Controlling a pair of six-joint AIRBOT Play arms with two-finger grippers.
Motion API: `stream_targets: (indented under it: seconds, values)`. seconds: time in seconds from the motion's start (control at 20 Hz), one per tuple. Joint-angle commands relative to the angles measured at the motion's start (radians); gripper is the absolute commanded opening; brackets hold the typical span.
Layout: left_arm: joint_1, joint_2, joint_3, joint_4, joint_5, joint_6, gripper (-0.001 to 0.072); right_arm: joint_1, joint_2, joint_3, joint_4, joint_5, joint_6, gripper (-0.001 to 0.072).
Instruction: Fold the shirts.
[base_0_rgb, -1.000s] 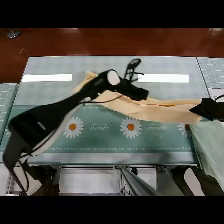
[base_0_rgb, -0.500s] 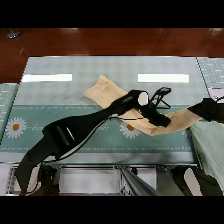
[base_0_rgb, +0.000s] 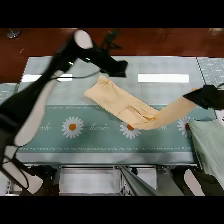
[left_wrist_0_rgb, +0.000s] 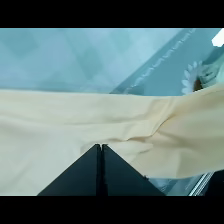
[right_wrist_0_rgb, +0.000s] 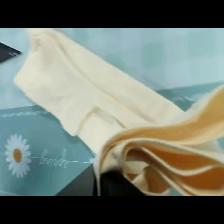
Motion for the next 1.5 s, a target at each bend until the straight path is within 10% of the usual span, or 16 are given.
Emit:
stream_targets:
  seconds: [0.0,0.45,0.85,0.9,1.0,1.25,1.45]
  values:
    - [0.152,0.292,-0.19,0.171,-0.012,0.037,0.002,0.244,-0.167,0.153,0.011,-0.106,0.043,0.0025]
    - [0.253,1.149,-1.172,0.226,0.238,-0.039,0.0021,0.71,-0.906,0.807,-0.042,-0.186,0.15,0.0025]
    - [0.253,1.251,-1.429,0.158,0.335,-0.096,0.0022,0.756,-1.249,1.074,0.02,-0.208,0.219,0.0026]
    - [0.253,1.244,-1.429,0.157,0.371,-0.096,0.0022,0.756,-1.263,1.074,0.033,-0.218,0.219,0.0091]
    - [0.253,1.221,-1.429,0.157,0.445,-0.096,0.0022,0.747,-1.273,1.074,0.1,-0.22,0.178,0.0625]
    - [0.253,1.132,-1.429,0.131,0.496,-0.096,0.0022,0.469,-1.123,1.074,0.396,-0.067,0.109,0.0628]
    - [0.253,1.102,-1.429,0.115,0.496,-0.095,0.0022,0.225,-0.843,0.958,-0.089,0.29,0.04,0.0628]
